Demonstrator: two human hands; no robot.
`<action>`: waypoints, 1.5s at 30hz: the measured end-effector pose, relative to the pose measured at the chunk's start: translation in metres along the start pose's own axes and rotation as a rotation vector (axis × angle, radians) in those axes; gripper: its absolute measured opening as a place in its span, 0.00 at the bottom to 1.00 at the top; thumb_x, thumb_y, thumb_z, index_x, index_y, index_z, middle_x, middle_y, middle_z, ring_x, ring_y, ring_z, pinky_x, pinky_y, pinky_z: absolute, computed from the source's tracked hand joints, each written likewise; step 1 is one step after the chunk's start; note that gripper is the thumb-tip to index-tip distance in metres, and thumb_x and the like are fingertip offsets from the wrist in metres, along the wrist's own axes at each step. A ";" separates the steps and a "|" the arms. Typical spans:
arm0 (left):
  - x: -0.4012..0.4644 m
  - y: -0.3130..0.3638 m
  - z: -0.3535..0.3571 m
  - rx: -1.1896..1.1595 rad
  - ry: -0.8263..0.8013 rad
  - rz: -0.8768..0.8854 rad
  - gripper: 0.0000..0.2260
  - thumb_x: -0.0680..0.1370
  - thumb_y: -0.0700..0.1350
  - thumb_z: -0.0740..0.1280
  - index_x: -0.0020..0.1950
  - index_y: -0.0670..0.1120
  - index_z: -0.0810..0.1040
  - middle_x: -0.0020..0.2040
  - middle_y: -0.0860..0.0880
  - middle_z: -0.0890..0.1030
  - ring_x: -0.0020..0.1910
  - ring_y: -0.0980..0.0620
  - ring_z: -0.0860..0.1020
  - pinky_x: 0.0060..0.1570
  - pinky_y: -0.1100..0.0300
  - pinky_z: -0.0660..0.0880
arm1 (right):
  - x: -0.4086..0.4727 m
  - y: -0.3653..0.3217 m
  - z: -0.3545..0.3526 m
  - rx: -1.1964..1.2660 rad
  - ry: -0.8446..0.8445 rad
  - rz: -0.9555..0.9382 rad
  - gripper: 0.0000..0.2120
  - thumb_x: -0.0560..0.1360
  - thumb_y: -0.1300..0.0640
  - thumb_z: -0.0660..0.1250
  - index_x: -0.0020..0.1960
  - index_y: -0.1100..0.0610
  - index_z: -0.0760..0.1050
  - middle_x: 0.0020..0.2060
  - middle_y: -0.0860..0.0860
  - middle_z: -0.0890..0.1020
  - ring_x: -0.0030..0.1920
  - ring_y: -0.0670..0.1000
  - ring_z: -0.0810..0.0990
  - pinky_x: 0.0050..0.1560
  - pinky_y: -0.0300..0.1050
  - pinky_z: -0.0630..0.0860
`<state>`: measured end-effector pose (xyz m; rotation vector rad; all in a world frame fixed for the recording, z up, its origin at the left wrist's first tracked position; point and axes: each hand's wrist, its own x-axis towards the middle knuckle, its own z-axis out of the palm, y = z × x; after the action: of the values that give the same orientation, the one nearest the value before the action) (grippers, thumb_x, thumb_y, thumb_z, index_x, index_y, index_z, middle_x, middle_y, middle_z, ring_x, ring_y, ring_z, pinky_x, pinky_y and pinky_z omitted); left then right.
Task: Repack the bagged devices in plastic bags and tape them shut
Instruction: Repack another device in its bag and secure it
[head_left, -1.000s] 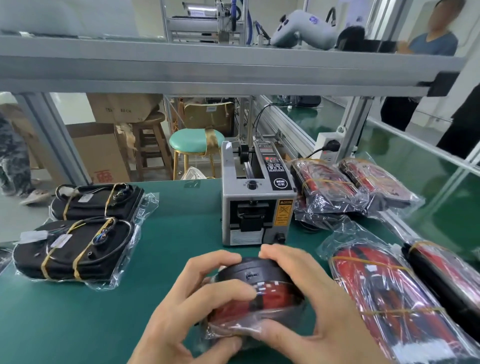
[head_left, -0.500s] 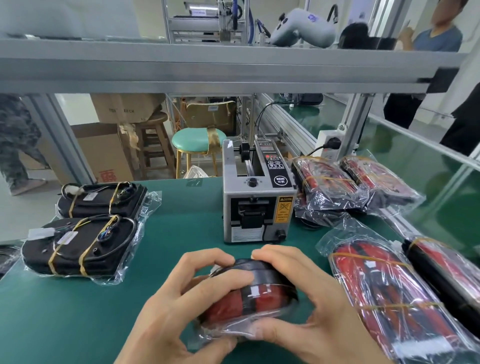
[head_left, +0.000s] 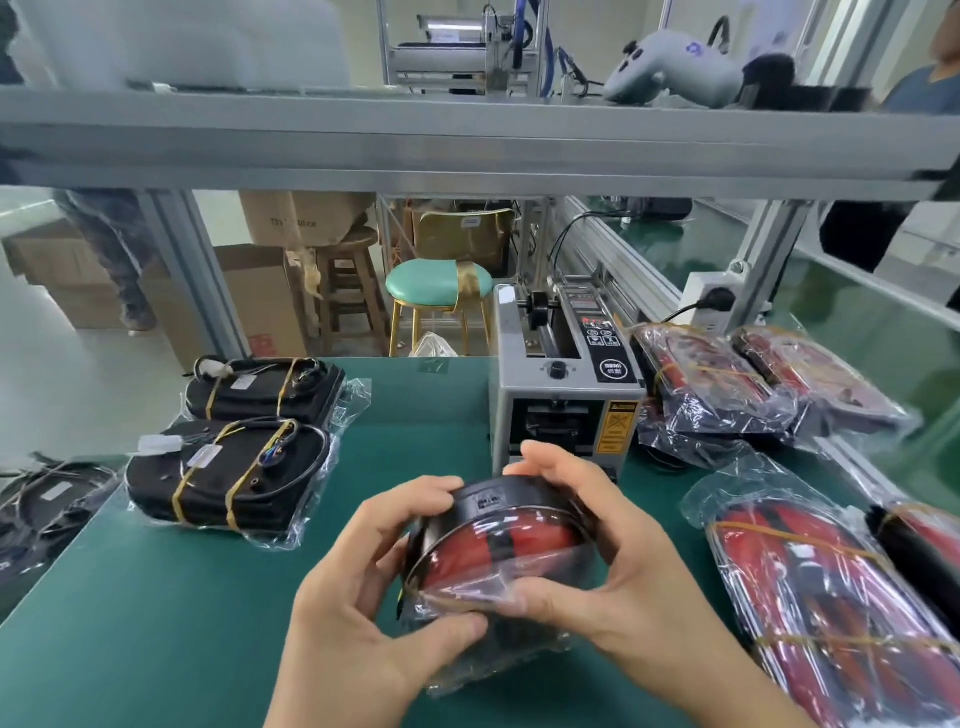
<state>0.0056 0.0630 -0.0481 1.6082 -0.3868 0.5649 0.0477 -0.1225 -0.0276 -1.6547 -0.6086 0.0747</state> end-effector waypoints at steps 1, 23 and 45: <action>0.000 -0.001 0.000 -0.030 0.009 0.002 0.27 0.57 0.40 0.77 0.55 0.56 0.79 0.59 0.48 0.80 0.59 0.48 0.79 0.54 0.54 0.78 | -0.001 0.001 0.000 0.023 -0.009 0.017 0.36 0.62 0.56 0.81 0.66 0.43 0.71 0.60 0.39 0.78 0.58 0.42 0.80 0.55 0.30 0.74; 0.006 0.008 0.006 0.264 -0.084 0.188 0.23 0.67 0.43 0.72 0.60 0.58 0.77 0.61 0.51 0.73 0.61 0.49 0.76 0.55 0.62 0.75 | -0.001 0.009 -0.002 0.213 -0.044 0.031 0.30 0.64 0.65 0.79 0.61 0.49 0.74 0.55 0.54 0.82 0.55 0.54 0.82 0.53 0.42 0.78; 0.022 0.008 0.009 0.255 0.060 -0.053 0.25 0.59 0.56 0.75 0.56 0.62 0.79 0.53 0.61 0.80 0.51 0.63 0.79 0.49 0.78 0.71 | 0.014 0.026 -0.023 0.268 -0.239 0.277 0.38 0.66 0.57 0.75 0.73 0.47 0.65 0.66 0.45 0.76 0.68 0.46 0.73 0.67 0.44 0.68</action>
<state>0.0203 0.0552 -0.0295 1.8352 -0.2333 0.6402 0.0775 -0.1384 -0.0437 -1.4683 -0.5187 0.5396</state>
